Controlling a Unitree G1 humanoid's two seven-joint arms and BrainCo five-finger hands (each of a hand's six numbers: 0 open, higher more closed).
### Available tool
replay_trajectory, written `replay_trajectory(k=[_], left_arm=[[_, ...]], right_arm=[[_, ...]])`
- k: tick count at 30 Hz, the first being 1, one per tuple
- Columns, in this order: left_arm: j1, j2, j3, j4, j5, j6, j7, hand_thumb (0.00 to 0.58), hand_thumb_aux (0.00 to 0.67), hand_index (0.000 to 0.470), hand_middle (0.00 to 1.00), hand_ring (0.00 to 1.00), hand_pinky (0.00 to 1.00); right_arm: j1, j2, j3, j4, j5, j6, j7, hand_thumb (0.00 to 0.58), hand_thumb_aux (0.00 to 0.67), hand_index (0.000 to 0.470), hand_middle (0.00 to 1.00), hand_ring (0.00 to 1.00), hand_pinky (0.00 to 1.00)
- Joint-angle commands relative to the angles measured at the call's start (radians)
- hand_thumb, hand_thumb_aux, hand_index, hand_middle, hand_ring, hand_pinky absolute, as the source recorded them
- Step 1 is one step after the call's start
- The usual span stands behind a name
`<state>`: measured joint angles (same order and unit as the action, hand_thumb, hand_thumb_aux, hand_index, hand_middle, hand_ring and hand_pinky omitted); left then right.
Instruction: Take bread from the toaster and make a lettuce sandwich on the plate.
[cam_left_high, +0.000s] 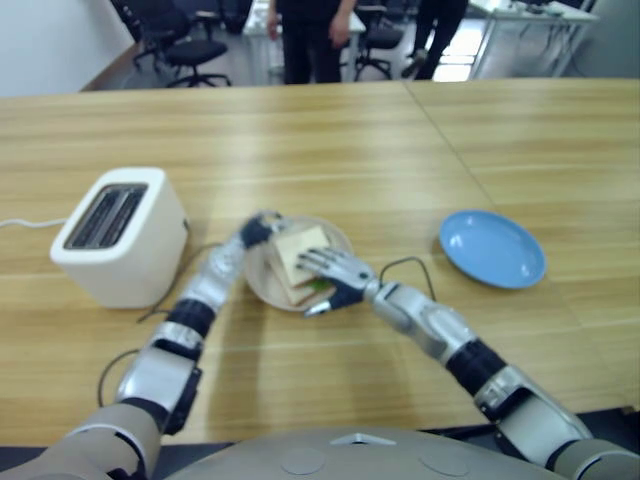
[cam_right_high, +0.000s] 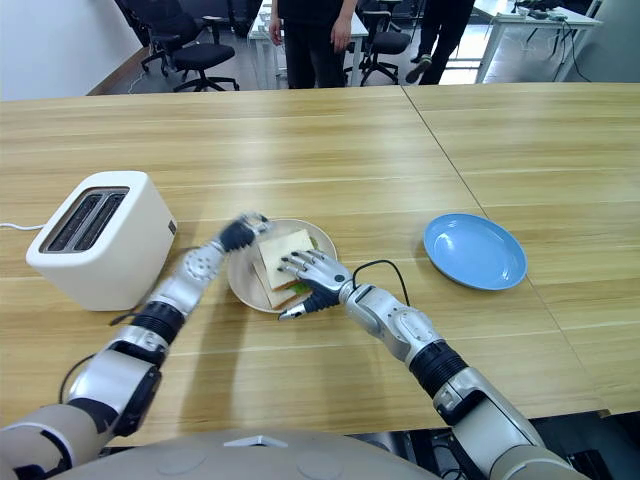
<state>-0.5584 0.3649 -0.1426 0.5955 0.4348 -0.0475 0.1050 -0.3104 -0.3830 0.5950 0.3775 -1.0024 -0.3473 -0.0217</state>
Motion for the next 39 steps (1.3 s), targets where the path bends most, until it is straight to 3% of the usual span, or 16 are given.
replay_trajectory(k=[1,6,7,8,9,10,11,12,17,22,26,30,34,39], left_arm=[[0.065,0.051,0.033,-0.295,0.121,0.091,0.097,0.0,0.0,0.0,0.0,0.0,0.0],[0.158,0.063,0.043,-0.498,0.053,0.118,-0.046,0.0,0.0,0.0,0.0,0.0,0.0],[0.171,0.059,0.048,-0.519,0.032,0.119,-0.071,0.476,0.386,0.265,0.0,0.0,0.0],[0.193,0.059,0.05,-0.55,0.002,0.113,-0.108,0.476,0.386,0.265,0.0,0.0,0.0],[0.208,0.059,0.052,-0.57,-0.016,0.11,-0.132,0.579,0.646,0.444,0.08,0.08,0.08],[0.233,0.061,0.052,-0.601,-0.046,0.103,-0.169,0.58,0.67,0.46,0.87,0.87,0.87],[0.251,0.062,0.053,-0.623,-0.068,0.1,-0.196,0.58,0.67,0.46,0.87,0.87,0.87],[0.269,0.066,0.051,-0.645,-0.085,0.095,-0.221,0.58,0.67,0.46,1.0,1.0,1.0],[0.399,0.074,0.038,-0.728,-0.318,0.071,-0.473,0.58,0.67,0.46,1.0,1.0,1.0],[0.535,0.16,0.097,-0.883,-0.416,0.125,-0.602,0.58,0.67,0.46,1.0,1.0,1.0],[0.672,0.346,0.098,-0.977,-0.346,0.155,-0.718,0.58,0.67,0.46,1.0,1.0,1.0],[0.805,0.479,0.032,-1.005,-0.262,0.144,-0.811,0.58,0.67,0.46,1.0,1.0,1.0],[0.851,0.501,-0.045,-1.028,-0.218,0.176,-0.858,0.58,0.67,0.46,1.0,1.0,1.0],[0.798,0.458,-0.168,-0.935,-0.118,0.235,-0.875,0.58,0.67,0.46,1.0,1.0,1.0]], right_arm=[[0.081,-0.026,0.106,0.152,-0.028,0.02,0.133,0.0,0.0,0.0,0.0,0.0,0.0],[0.084,-0.033,0.061,0.125,0.008,-0.001,0.058,0.0,0.0,0.0,0.0,0.0,0.0],[0.084,-0.035,0.051,0.114,0.016,-0.007,0.034,0.0,0.0,0.0,0.0,0.0,0.0],[0.087,-0.039,0.023,0.072,0.035,-0.025,-0.02,0.0,0.0,0.0,0.0,0.0,0.0],[0.089,-0.042,0.005,0.044,0.047,-0.038,-0.057,0.0,0.0,0.0,0.0,0.0,0.0],[0.099,-0.048,-0.035,-0.024,0.077,-0.075,-0.125,0.458,0.363,0.249,0.08,0.08,0.08],[0.106,-0.052,-0.062,-0.071,0.097,-0.102,-0.173,0.458,0.363,0.249,0.08,0.08,0.08],[0.116,-0.059,-0.092,-0.129,0.113,-0.131,-0.223,0.58,0.67,0.46,1.0,1.0,1.0],[0.215,-0.085,-0.319,-0.465,0.328,-0.219,-0.296,0.58,0.67,0.46,1.0,1.0,1.0],[0.327,-0.128,-0.435,-0.656,0.489,-0.16,-0.14,0.58,0.67,0.46,1.0,1.0,1.0],[0.464,-0.231,-0.368,-0.657,0.53,-0.024,0.15,0.58,0.67,0.46,1.0,1.0,1.0],[0.575,-0.293,-0.287,-0.603,0.544,0.042,0.337,0.58,0.67,0.46,1.0,1.0,1.0],[0.574,-0.277,-0.229,-0.538,0.533,0.068,0.42,0.58,0.67,0.46,1.0,1.0,1.0],[0.477,-0.206,-0.164,-0.411,0.468,0.07,0.421,0.58,0.67,0.46,1.0,1.0,1.0]])
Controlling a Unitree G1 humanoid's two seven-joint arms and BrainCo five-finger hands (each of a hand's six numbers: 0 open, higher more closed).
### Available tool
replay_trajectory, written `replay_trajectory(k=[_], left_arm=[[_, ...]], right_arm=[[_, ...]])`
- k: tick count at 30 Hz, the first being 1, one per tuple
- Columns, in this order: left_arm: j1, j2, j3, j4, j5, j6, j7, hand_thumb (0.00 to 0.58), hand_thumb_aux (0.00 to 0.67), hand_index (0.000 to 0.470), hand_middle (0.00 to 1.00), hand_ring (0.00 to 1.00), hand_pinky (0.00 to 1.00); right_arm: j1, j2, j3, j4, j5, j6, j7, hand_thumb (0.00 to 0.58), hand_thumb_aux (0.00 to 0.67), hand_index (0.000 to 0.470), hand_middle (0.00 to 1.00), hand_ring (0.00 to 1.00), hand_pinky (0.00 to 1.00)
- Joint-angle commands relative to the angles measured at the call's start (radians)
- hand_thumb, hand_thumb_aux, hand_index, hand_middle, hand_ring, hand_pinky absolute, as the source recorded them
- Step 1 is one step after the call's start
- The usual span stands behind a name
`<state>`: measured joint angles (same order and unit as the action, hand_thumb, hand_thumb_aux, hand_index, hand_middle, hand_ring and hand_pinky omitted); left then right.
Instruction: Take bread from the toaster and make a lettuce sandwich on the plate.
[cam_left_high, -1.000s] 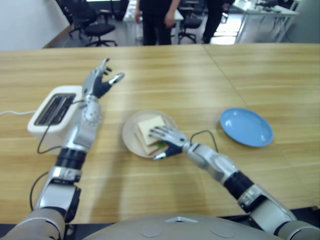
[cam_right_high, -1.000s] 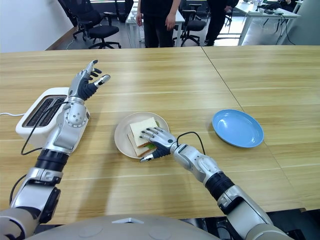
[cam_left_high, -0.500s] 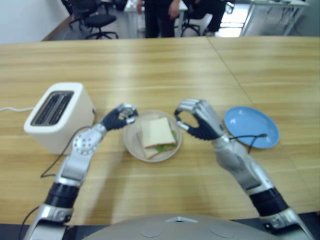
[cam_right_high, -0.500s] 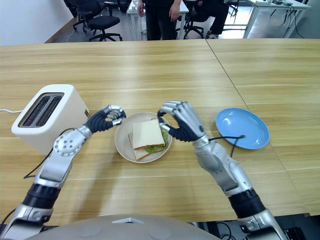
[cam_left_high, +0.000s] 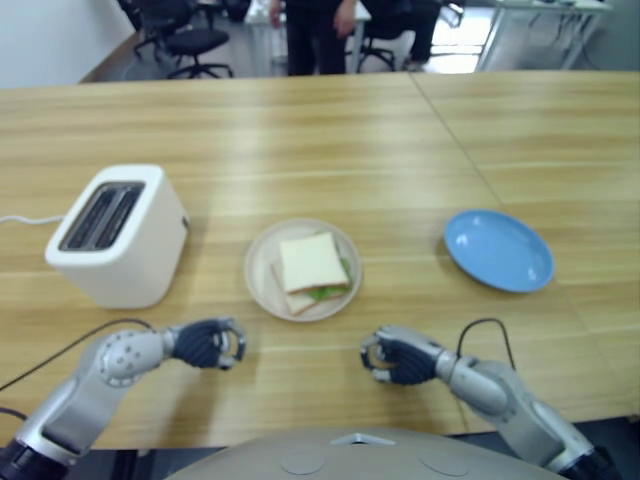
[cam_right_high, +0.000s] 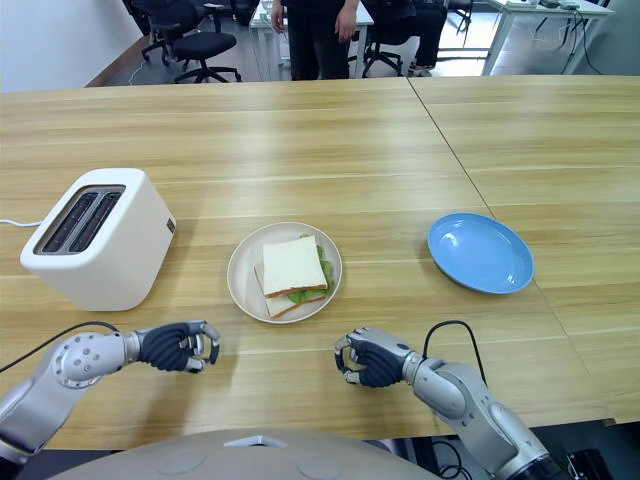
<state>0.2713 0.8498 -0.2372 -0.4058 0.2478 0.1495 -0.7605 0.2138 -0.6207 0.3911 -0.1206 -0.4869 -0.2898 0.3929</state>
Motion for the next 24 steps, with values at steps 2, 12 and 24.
replay_trajectory(k=[2,12,24], left_arm=[[-0.073,-0.065,-0.127,0.126,0.106,0.05,-0.007,0.58,0.67,0.46,1.0,1.0,1.0],[-0.377,-0.358,-0.205,0.517,0.267,0.144,0.22,0.58,0.662,0.455,1.0,1.0,1.0],[-0.55,-0.463,-0.144,0.733,0.281,0.146,0.454,0.0,0.0,0.0,0.29,0.29,0.29]], right_arm=[[-0.104,0.06,0.057,0.154,-0.085,0.009,-0.017,0.58,0.67,0.46,1.0,1.0,1.0],[-0.447,0.197,0.134,0.607,-0.228,-0.051,-0.22,0.58,0.67,0.46,1.0,1.0,1.0],[-0.716,0.254,0.222,0.907,-0.396,-0.105,-0.675,0.0,0.0,0.0,0.0,0.0,0.0]])
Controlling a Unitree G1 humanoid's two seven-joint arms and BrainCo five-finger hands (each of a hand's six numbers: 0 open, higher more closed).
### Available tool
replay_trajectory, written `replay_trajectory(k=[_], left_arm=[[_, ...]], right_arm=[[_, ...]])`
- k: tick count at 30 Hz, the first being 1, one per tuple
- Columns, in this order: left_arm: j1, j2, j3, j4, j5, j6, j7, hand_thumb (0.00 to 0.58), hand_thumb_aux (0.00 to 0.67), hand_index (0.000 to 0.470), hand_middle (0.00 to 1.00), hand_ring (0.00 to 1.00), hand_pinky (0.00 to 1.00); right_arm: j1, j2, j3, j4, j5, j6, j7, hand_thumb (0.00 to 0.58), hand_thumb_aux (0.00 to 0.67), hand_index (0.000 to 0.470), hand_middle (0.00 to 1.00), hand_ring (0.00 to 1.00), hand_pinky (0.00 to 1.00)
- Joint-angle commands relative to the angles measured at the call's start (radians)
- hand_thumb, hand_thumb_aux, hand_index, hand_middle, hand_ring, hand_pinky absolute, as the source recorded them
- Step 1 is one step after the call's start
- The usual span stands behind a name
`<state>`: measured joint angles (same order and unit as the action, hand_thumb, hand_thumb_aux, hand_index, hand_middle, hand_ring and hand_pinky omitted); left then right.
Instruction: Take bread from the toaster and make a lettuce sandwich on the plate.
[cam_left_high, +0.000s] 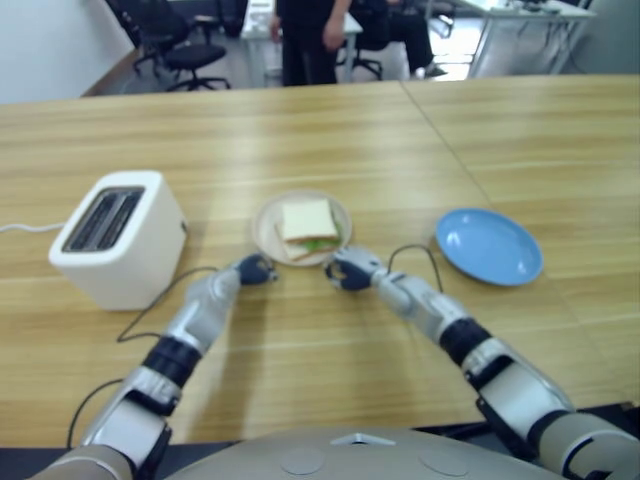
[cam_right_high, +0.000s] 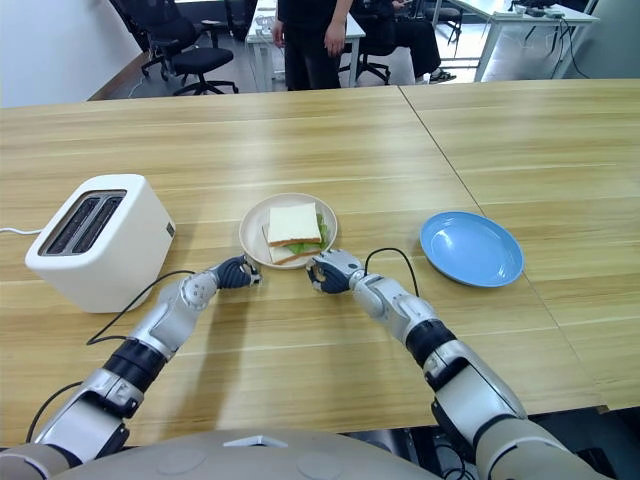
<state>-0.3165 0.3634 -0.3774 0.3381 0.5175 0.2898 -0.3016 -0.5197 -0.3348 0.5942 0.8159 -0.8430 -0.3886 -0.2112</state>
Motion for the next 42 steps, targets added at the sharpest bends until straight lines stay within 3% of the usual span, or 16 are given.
replay_trajectory(k=[1,8,12,16,20,27,37,42], left_arm=[[0.053,0.033,0.002,-0.04,0.01,0.006,-0.007,0.0,0.0,0.0,0.0,0.0,0.0],[0.165,0.072,0.174,-0.391,-0.078,0.022,-0.003,0.0,0.0,0.0,0.0,0.0,0.0],[0.095,-0.05,0.31,-0.374,-0.24,-0.175,0.132,0.0,0.0,0.0,0.0,0.0,0.0],[0.036,-0.198,0.386,-0.201,-0.352,-0.34,0.253,0.0,0.0,0.0,0.0,0.0,0.0],[-0.007,-0.298,0.437,-0.064,-0.45,-0.431,0.287,0.0,0.0,0.0,0.0,0.0,0.0],[-0.062,-0.322,0.476,0.079,-0.519,-0.524,0.295,0.0,0.0,0.0,0.0,0.0,0.0],[-0.046,-0.284,0.444,0.075,-0.513,-0.519,0.244,0.0,0.0,0.0,0.0,0.0,0.0],[-0.035,-0.256,0.357,0.018,-0.386,-0.463,0.268,0.0,0.0,0.0,0.0,0.0,0.0]], right_arm=[[0.036,-0.049,0.01,-0.067,-0.041,-0.01,-0.084,0.0,0.0,0.0,0.0,0.0,0.0],[0.256,-0.193,-0.163,-0.48,0.108,-0.053,-0.072,0.0,0.0,0.0,0.0,0.0,0.0],[0.348,-0.166,-0.305,-0.619,0.334,-0.053,-0.009,0.0,0.0,0.0,0.0,0.0,0.0],[0.344,-0.034,-0.409,-0.59,0.644,-0.07,0.076,0.0,0.0,0.0,0.0,0.0,0.0],[0.339,0.083,-0.49,-0.54,0.877,-0.058,0.194,0.0,0.0,0.0,0.0,0.0,0.0],[0.313,0.144,-0.566,-0.413,0.921,-0.099,0.253,0.0,0.0,0.0,0.0,0.0,0.0],[0.326,0.167,-0.636,-0.373,0.938,-0.1,0.289,0.0,0.0,0.0,0.0,0.0,0.0],[0.341,0.166,-0.669,-0.412,0.95,-0.083,0.299,0.0,0.0,0.0,0.0,0.0,0.0]])
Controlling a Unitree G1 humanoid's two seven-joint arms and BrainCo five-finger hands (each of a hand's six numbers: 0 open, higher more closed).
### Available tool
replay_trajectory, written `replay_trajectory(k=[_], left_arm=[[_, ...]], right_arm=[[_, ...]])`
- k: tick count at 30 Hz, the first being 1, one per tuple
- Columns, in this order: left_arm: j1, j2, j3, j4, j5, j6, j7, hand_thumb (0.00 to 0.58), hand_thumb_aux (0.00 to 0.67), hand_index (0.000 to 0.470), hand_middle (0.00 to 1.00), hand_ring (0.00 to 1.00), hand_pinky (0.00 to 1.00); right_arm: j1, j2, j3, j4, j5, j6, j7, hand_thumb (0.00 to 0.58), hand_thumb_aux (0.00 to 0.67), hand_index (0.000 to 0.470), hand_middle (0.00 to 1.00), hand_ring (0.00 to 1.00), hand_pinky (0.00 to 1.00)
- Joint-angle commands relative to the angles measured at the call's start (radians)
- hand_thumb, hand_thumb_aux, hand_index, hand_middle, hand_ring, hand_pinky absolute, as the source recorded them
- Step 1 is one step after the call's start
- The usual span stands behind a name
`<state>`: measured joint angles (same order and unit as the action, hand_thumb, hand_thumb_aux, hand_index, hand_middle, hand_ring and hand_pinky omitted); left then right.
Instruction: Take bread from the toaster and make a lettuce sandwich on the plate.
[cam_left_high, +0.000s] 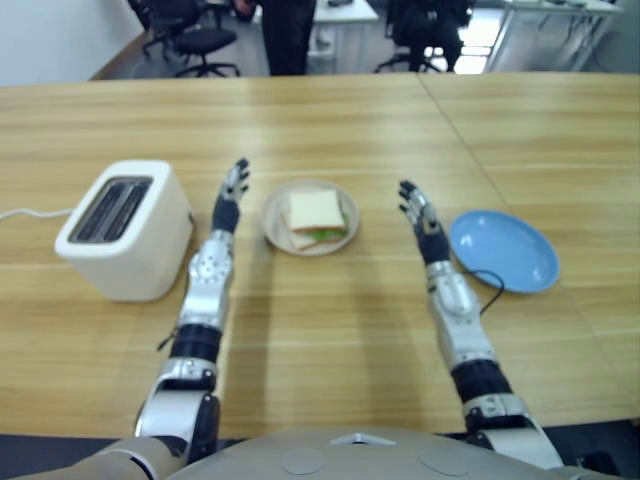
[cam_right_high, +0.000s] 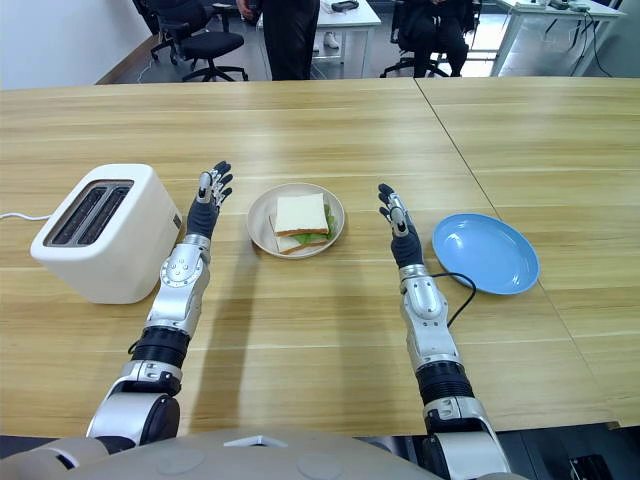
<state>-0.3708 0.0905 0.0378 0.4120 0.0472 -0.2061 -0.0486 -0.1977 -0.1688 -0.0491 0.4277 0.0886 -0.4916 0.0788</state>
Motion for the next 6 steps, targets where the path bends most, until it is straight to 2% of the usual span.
replay_trajectory(k=[1,3,4,6], left_arm=[[0.028,0.014,-0.071,-0.084,0.095,0.031,0.017,0.0,0.0,0.0,0.0,0.0,0.0],[0.038,0.005,-0.073,-0.123,0.111,0.044,0.044,0.0,0.0,0.0,0.0,0.0,0.0],[0.038,-0.004,-0.069,-0.127,0.089,0.079,0.032,0.0,0.0,0.0,0.0,0.0,0.0],[0.035,-0.026,-0.038,-0.121,0.028,0.076,0.027,0.0,0.0,0.0,0.0,0.0,0.0]], right_arm=[[0.025,-0.001,-0.029,-0.043,0.021,0.027,0.012,0.0,0.0,0.0,0.0,0.0,0.0],[0.036,0.001,-0.036,-0.079,0.032,0.045,0.017,0.0,0.0,0.0,0.0,0.0,0.0],[0.041,0.006,-0.042,-0.097,0.049,0.061,0.025,0.0,0.0,0.0,0.0,0.0,0.0],[0.05,0.01,-0.054,-0.124,0.063,0.082,0.028,0.0,0.0,0.0,0.0,0.0,0.0]])
